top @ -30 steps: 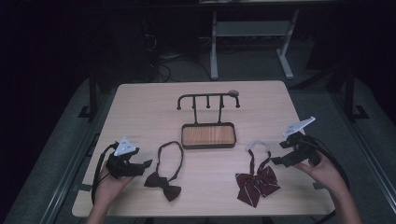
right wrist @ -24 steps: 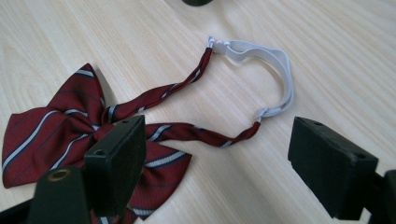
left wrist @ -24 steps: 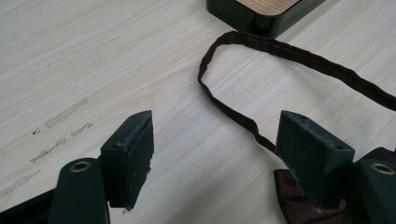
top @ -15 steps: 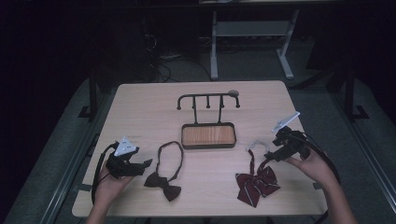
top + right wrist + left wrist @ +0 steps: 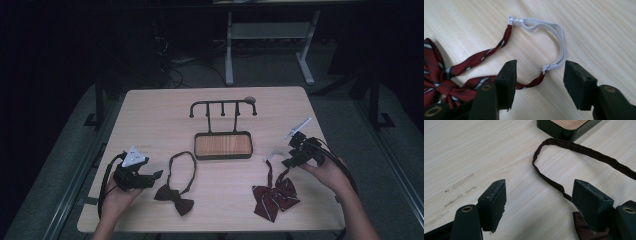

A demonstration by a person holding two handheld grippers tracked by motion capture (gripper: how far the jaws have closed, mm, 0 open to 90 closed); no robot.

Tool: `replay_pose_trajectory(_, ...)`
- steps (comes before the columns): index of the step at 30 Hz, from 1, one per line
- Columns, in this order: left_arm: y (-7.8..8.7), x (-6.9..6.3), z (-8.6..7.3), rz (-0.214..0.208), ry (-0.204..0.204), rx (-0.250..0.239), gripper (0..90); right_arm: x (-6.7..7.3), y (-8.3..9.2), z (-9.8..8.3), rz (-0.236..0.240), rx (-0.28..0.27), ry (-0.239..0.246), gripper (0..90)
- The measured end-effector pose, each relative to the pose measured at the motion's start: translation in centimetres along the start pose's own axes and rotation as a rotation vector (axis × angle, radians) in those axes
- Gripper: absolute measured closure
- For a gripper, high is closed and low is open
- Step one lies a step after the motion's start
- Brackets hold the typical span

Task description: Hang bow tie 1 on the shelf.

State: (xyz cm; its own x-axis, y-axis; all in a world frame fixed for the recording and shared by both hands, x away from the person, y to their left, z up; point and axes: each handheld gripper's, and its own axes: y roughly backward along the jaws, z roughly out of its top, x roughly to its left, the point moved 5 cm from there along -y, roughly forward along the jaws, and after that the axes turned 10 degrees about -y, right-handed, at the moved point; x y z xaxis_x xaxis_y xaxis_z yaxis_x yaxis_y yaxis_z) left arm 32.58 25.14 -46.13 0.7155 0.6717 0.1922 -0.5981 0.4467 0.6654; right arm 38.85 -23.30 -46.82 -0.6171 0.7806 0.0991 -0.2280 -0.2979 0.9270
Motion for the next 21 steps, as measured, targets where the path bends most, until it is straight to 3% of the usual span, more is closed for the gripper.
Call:
replay_pose_trajectory(8,0.2,0.1,0.0,0.005,-0.004,-0.004,28.3,-0.4,-1.0,0.4,-0.051,0.064,-0.045,55.7)
replay_pose_trajectory(21,0.2,0.1,0.0,0.007,0.001,-0.004,28.3,-0.7,-2.1,0.1,-0.077,0.121,-0.069,65.8)
